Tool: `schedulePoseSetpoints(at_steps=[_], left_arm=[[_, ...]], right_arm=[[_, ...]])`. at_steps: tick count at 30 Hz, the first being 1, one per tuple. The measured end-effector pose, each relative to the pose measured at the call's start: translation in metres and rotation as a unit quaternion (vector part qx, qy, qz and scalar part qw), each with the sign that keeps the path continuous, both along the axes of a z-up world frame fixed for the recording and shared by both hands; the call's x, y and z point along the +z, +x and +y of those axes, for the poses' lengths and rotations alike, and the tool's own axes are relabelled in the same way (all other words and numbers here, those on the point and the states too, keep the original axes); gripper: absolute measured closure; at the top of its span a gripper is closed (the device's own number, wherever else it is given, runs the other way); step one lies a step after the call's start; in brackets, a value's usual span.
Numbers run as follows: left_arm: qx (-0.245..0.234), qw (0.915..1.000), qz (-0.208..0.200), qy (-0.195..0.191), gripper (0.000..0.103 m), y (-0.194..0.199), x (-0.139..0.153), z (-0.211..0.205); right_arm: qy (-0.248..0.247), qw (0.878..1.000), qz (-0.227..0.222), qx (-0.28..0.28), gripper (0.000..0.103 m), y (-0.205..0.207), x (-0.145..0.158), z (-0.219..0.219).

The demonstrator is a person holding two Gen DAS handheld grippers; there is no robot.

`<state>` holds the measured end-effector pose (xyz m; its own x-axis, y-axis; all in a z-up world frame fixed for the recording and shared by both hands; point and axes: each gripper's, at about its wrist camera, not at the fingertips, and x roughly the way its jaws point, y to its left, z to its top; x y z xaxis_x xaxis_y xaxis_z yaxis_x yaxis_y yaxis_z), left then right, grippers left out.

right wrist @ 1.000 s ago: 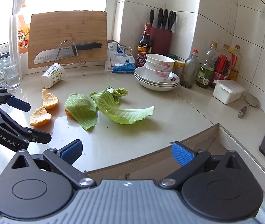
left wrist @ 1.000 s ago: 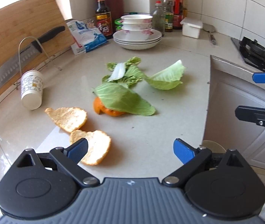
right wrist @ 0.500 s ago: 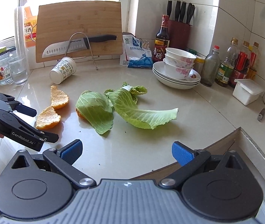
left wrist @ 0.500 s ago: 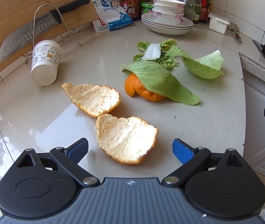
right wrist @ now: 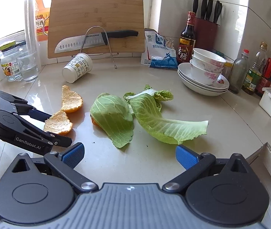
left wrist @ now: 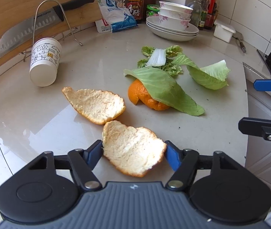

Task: Collect trash
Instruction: 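Grasp an orange peel with the left tool while the right tool grasps a cabbage leaf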

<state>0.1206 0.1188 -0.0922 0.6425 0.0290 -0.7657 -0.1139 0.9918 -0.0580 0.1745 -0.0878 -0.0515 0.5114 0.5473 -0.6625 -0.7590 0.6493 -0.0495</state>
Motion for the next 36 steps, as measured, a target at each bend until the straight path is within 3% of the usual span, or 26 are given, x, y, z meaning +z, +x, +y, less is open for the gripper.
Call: schedulePoseSetpoints(at_steps=[8, 19, 24, 33, 35, 36], left_arm=[[0.010, 0.9999, -0.001, -0.012, 0.043, -0.002, 0.004, 0.006], [0.031, 0.9995, -0.007, 0.000, 0.046, -0.005, 0.012, 0.016], [0.044, 0.9990, -0.003, -0.001, 0.045, -0.006, 0.010, 0.025], [0.052, 0.9987, -0.003, -0.003, 0.045, -0.005, 0.012, 0.032], [0.050, 0.9987, -0.002, -0.003, 0.045, -0.004, 0.012, 0.032], [0.050, 0.9988, -0.001, -0.004, 0.045, -0.003, 0.011, 0.033]], right_arm=[[0.007, 0.999, 0.016, 0.029, 0.000, 0.016, -0.004, 0.020], [0.019, 0.994, 0.034, 0.102, 0.000, 0.026, -0.010, 0.072], [0.017, 0.994, 0.044, 0.101, 0.002, 0.045, -0.012, 0.091], [0.008, 0.993, 0.080, 0.084, 0.022, 0.068, -0.028, 0.104], [0.003, 0.994, 0.082, 0.075, 0.036, 0.070, -0.030, 0.104], [0.002, 0.994, 0.081, 0.074, 0.038, 0.071, -0.029, 0.103]])
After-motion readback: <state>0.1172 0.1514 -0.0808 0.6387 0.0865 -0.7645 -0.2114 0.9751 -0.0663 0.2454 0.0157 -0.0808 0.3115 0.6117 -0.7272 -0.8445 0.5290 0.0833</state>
